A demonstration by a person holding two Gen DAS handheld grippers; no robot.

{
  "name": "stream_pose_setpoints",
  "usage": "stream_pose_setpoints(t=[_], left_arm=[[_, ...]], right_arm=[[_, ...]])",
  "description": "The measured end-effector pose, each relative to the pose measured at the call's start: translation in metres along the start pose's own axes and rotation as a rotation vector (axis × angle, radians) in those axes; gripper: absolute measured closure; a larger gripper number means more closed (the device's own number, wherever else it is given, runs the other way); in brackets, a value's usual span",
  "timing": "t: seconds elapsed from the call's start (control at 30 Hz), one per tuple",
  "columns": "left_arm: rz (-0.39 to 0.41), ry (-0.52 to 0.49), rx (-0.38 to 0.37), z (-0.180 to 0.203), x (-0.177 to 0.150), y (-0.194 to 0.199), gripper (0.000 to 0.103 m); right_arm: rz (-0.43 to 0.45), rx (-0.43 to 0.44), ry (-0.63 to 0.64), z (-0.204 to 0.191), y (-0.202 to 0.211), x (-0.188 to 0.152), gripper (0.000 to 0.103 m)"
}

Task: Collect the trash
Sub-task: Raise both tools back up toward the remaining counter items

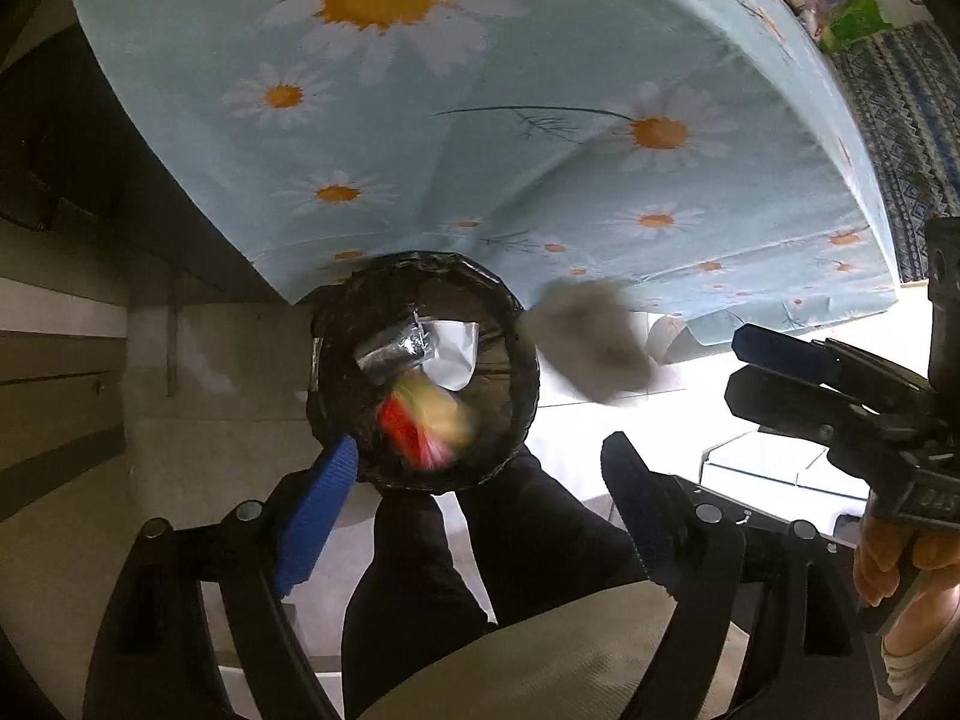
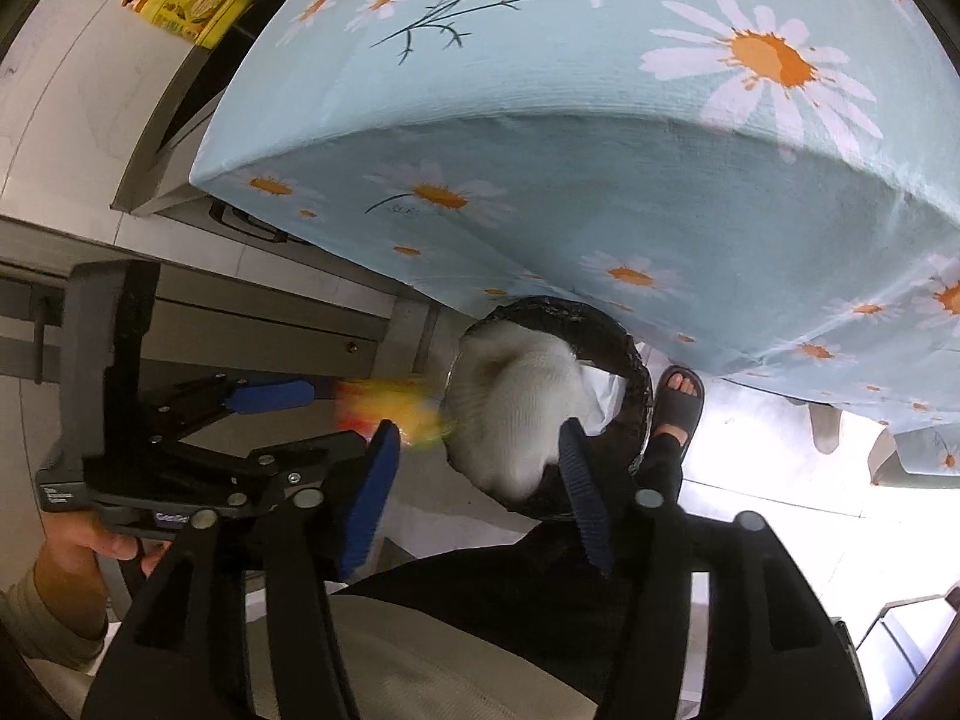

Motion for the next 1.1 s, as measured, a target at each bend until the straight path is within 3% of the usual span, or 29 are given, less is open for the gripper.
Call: stream_pose_setpoints(t=[0.7,1.1], left_arm=[[0.037,-0.010,0.022,0.003,0.006,0.018,0.022],[0.143,-0.074,0.013,0.024,0.019,0.072,0.022]], right_arm=[[0.027,0.026,-0.026,0.004,0.018,-0.004,0.045],[0.140,-0.001,-0.004,-0.002,0.069,0.005,0.045]])
Point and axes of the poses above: each gripper's, at about its wrist camera, not at the fingertips, and y roughly against the way its jaws point, z to its right, x to its top, the point moved 1 cm from there along -y, roughly the way its jaws point, and after that the axes turned 4 degrees about x, right-handed, at the moved point
